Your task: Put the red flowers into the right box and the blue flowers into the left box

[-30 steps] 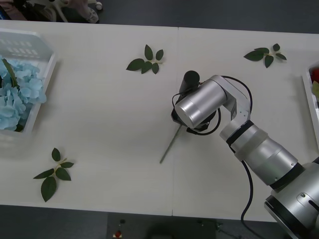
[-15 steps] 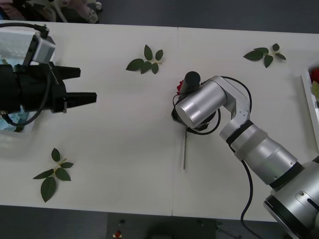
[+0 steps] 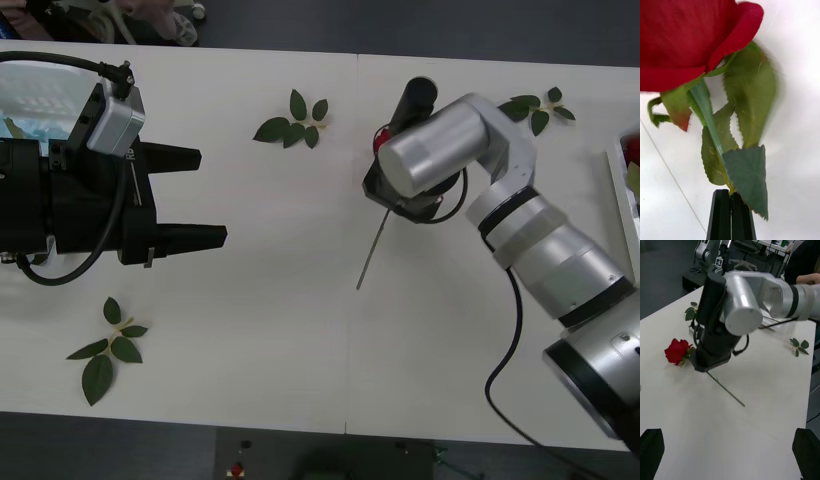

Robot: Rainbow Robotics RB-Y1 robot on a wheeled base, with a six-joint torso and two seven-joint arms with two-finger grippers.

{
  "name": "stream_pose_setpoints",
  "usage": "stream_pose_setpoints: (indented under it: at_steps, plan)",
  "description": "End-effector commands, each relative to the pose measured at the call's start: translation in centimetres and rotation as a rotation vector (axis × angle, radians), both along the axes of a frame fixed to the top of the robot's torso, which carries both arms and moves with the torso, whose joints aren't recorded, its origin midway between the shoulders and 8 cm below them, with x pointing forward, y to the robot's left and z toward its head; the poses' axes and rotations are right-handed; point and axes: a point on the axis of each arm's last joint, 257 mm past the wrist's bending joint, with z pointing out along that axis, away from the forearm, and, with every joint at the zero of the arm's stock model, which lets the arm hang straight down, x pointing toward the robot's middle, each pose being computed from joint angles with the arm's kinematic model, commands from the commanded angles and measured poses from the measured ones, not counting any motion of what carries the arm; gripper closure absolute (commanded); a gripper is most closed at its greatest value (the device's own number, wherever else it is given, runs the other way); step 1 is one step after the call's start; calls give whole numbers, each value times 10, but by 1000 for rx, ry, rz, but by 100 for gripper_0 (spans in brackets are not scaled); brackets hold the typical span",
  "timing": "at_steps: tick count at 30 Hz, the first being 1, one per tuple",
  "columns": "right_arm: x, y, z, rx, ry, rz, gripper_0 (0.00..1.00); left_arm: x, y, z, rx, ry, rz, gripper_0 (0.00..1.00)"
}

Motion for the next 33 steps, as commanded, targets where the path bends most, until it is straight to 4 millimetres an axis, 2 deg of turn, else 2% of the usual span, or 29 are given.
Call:
stream_pose_setpoints:
  at_steps: [1,3,4,5,7,8,9,10,12,14,15,16,20,21,24,26,29,33]
  plan:
    - [22,-57,90,-99,-99,62,99,-6,-1,-6,37,-16,-18,0]
    - [18,-96,120,-134,-107,82,99,-5,-1,-5,33,-18,-18,0]
    - [16,-106,127,-141,-105,86,100,-5,-1,-5,33,-18,-18,0]
    - [12,-136,142,-162,-100,87,99,-5,-1,-5,33,-18,-18,0]
    - [9,-166,156,-182,-98,90,99,-5,-1,-5,33,-18,-18,0]
    - [5,-197,169,-200,-94,85,99,-5,-1,-5,33,-18,-18,0]
    - [5,-210,174,-212,-95,83,99,-5,-1,-5,33,-18,-18,0]
    - [2,-230,178,-234,-86,80,99,-5,-1,-5,33,-18,-18,0]
    - [-5,-286,185,-318,-60,81,100,-5,-1,-5,33,-18,-18,0]
    - [-10,-330,189,-395,-39,68,99,-5,-1,-5,33,-18,-18,0]
    - [-12,-349,188,-427,-26,63,99,-5,-1,-5,33,-18,-18,0]
    - [-15,-378,188,-468,-11,49,99,-5,-1,-5,33,-18,-18,0]
    - [-24,-458,177,-566,22,18,99,-5,-1,-5,33,-18,-18,0]
    - [-24,-466,175,-575,22,18,99,-5,-1,-5,33,-18,-18,0]
    - [-30,-511,163,-639,19,16,99,-5,-1,-5,33,-18,-18,0]
    - [-34,-533,156,-677,21,21,99,-5,-1,-5,33,-18,-18,0]
    - [-39,-555,146,-737,22,42,99,-5,-1,-5,33,-18,-18,0]
    - [-41,-568,133,-803,20,66,99,-5,-1,-5,33,-18,-18,0]
